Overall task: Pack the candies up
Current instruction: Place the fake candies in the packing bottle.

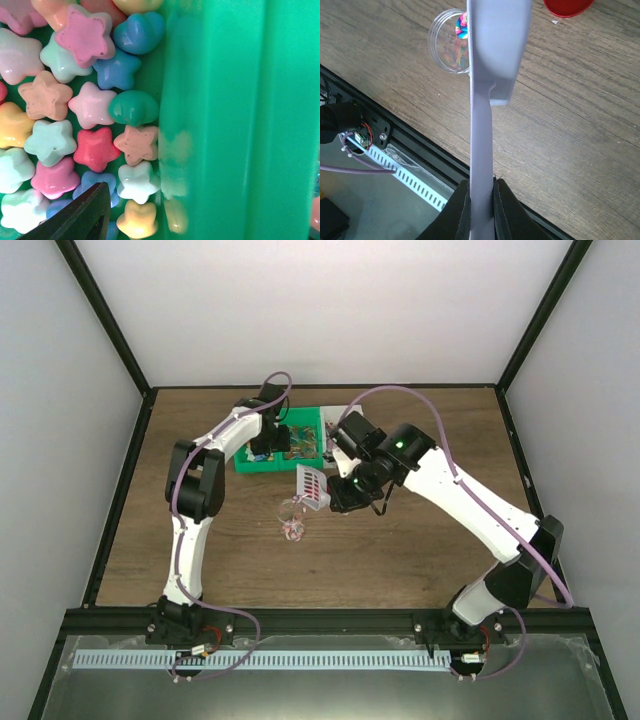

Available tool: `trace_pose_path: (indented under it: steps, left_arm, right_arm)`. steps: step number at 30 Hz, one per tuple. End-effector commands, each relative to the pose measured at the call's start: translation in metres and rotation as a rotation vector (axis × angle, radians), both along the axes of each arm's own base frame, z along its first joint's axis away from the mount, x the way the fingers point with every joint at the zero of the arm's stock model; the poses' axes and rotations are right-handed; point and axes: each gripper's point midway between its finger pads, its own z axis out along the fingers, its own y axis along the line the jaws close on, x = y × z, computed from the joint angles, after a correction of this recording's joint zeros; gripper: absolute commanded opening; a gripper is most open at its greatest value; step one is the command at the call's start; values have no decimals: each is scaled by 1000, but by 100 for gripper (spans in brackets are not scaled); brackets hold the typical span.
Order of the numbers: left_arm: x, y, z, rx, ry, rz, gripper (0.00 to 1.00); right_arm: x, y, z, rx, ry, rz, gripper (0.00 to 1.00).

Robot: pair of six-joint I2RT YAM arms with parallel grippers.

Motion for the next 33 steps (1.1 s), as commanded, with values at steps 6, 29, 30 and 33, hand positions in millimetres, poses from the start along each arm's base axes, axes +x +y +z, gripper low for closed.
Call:
trace_pose_path:
  steps: [6, 29, 30, 33]
  left_arm:
    - [-1, 11, -12, 24, 32, 16, 59]
    - [1, 11, -7, 23, 19, 14, 62]
    - [0, 12, -6, 26, 18, 16, 62]
    - [1, 12, -6, 25, 16, 15, 62]
  right_arm:
    - [0, -5, 11, 42, -3, -7, 1]
    - [-18, 10, -2, -36, -30, 33, 1]
    - [-19, 13, -3, -33, -18, 37, 1]
    - [-23, 19, -4, -40, -20, 53, 1]
